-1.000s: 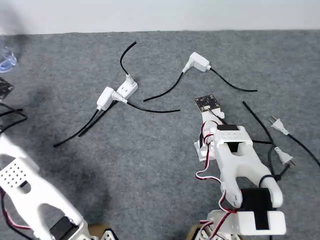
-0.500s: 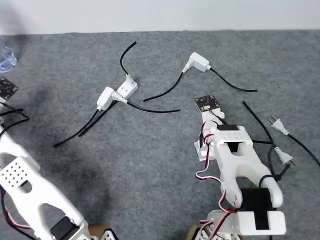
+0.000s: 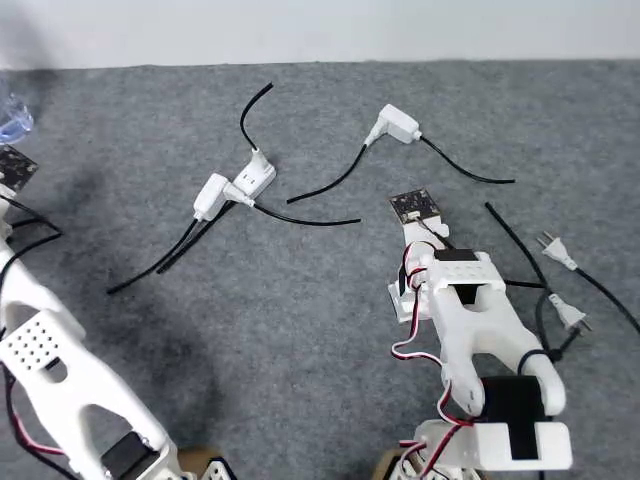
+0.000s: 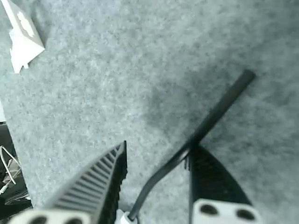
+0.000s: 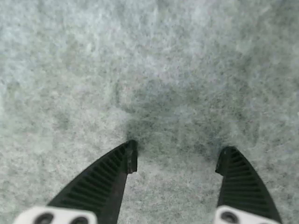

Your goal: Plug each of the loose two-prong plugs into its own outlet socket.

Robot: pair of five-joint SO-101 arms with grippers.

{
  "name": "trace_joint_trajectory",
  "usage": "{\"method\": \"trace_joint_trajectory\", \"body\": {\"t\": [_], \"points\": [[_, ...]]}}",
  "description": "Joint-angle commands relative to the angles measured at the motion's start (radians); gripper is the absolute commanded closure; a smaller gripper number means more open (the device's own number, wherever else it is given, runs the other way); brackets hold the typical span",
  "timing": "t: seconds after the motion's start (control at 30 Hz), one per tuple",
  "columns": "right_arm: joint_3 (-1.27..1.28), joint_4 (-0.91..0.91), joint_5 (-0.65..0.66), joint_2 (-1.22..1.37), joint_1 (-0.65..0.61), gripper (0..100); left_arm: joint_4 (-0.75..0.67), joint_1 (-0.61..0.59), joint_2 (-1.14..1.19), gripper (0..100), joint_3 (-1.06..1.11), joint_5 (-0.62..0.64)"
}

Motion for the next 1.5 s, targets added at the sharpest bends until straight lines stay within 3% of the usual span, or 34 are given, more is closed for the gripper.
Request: {"method": "trace_joint_trajectory", "body": {"t": [0.0,0.1,0.3,0.63,0.73,0.97,1.2,1.47], "points": [[0.002,-0.024,0.012,-0.016,-0.015,72.5,-0.057,0.012,-0.012,79,0.035,0.028],[0.002,-0.024,0.012,-0.016,-0.015,72.5,-0.092,0.014,-0.012,81,0.073,0.028],[0.002,-0.024,0.012,-0.016,-0.015,72.5,-0.038,0.015,-0.014,99,0.093,-0.081],[0.002,-0.025,0.012,-0.016,-0.015,72.5,0.08,0.018,-0.021,99,0.087,-0.124],[0.002,-0.025,0.012,-0.016,-0.015,72.5,0.184,0.035,-0.035,99,0.047,-0.123],[0.002,-0.025,0.012,-0.016,-0.016,72.5,0.601,0.094,-0.054,99,-0.263,-0.118],[0.002,-0.025,0.012,-0.016,-0.016,72.5,0.6,0.158,-0.064,99,-0.3,0.026],[0.002,-0.025,0.012,-0.016,-0.016,72.5,0.601,0.364,-0.064,99,-0.234,0.18]]}}
